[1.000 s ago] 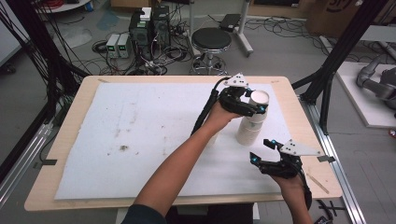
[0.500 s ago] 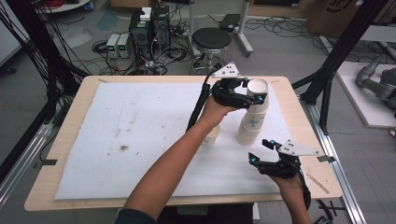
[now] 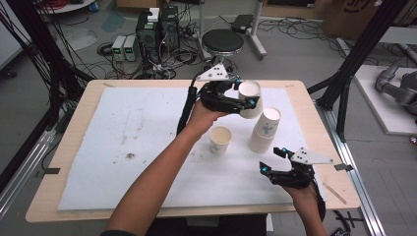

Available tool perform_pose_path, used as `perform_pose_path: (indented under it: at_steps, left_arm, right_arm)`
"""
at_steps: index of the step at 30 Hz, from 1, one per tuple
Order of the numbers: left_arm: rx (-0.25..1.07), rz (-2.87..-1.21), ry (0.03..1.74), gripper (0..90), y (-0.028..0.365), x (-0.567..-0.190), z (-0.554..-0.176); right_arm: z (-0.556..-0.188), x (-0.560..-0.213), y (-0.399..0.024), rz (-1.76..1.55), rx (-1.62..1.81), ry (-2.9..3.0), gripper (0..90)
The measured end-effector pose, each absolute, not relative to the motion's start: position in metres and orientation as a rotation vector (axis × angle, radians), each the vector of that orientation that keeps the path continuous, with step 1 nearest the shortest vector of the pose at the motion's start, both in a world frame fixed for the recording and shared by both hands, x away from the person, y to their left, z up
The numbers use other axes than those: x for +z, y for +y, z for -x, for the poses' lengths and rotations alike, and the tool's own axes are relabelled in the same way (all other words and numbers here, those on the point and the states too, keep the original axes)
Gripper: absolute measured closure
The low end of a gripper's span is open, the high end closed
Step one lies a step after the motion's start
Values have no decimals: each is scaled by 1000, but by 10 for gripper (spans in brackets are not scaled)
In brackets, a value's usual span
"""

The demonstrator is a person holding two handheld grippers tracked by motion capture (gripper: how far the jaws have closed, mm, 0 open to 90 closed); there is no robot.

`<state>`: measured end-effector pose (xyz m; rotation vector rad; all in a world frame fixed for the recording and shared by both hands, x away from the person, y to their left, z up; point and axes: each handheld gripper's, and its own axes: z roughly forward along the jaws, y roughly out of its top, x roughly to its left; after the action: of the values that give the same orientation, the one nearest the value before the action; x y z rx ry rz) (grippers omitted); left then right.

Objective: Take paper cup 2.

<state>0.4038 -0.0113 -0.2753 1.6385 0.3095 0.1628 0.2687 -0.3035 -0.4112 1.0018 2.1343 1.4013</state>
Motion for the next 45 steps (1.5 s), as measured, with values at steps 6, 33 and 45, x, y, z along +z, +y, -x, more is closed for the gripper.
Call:
perform_pose_path:
  at_steps: [6, 33, 45]
  left_arm:
    - [178, -1643, 342, 329, 21, -284, -398]
    - [295, -1684, 464, 329, 130, -327, -351]
    - [352, -1664, 549, 329, 177, -357, -323]
  right_arm:
    - [-269, -412, -299, -990, 1395, 2151, 215]
    - [-271, -414, -281, -941, 1393, 2209, 215]
    - [-274, -415, -275, -938, 1385, 2227, 214]
